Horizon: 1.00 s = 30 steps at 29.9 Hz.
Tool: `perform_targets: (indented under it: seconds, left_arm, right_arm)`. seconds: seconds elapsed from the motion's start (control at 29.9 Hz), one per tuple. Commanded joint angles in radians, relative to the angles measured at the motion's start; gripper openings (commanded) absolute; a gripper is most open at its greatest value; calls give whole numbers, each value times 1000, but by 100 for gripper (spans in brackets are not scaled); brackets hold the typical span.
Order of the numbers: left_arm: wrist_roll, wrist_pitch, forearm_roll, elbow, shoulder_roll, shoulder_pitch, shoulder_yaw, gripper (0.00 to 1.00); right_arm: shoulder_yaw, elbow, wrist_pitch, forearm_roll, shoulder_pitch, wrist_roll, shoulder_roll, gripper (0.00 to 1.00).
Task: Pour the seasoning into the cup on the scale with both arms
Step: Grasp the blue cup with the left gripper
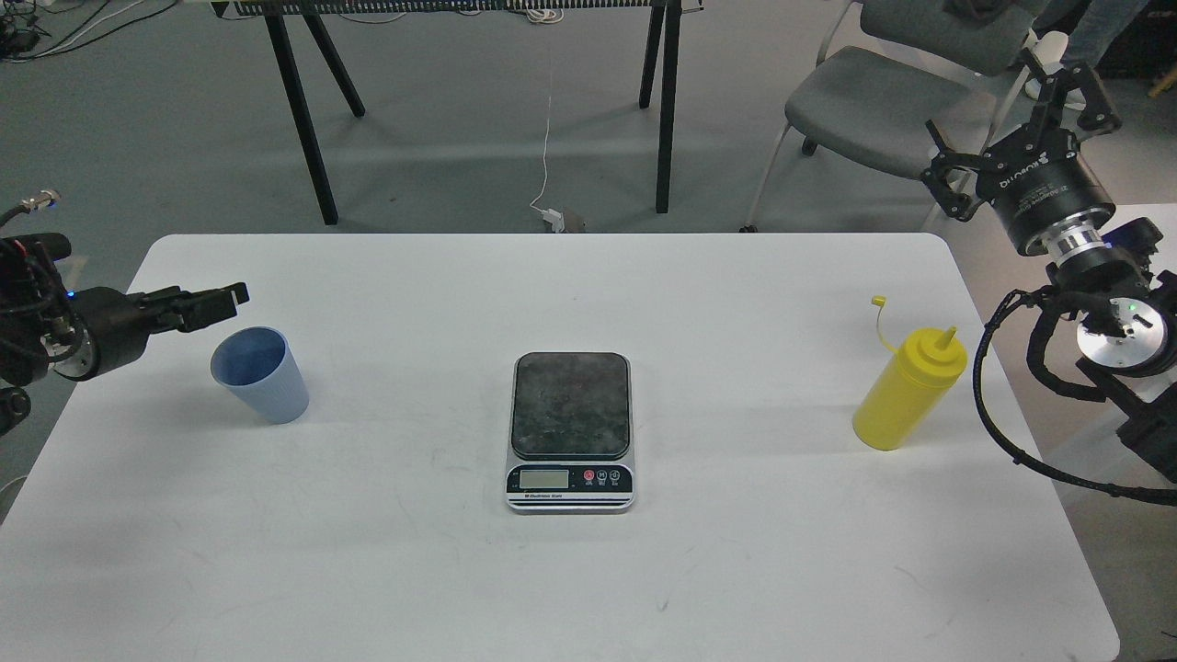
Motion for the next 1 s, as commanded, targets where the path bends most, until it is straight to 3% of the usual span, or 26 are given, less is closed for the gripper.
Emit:
perform_targets:
  seconds: [0.0, 0.7, 0.87, 0.97]
  left_arm:
    - [0, 15, 2, 11, -6, 29, 20, 97]
    - [0, 27, 5, 48, -40, 75, 31, 94]
    - [0, 27, 5, 54, -41, 75, 31, 72]
    - [0, 25, 8, 77, -41, 77, 32, 45]
  right_arm:
    - [0, 4, 0, 0, 0, 0, -1, 99]
    - [-1, 7, 0, -2, -2, 0, -14, 99]
    - [-1, 6, 0, -2, -3, 0, -12, 99]
    - [-1, 6, 0, -2, -3, 0, -12, 99]
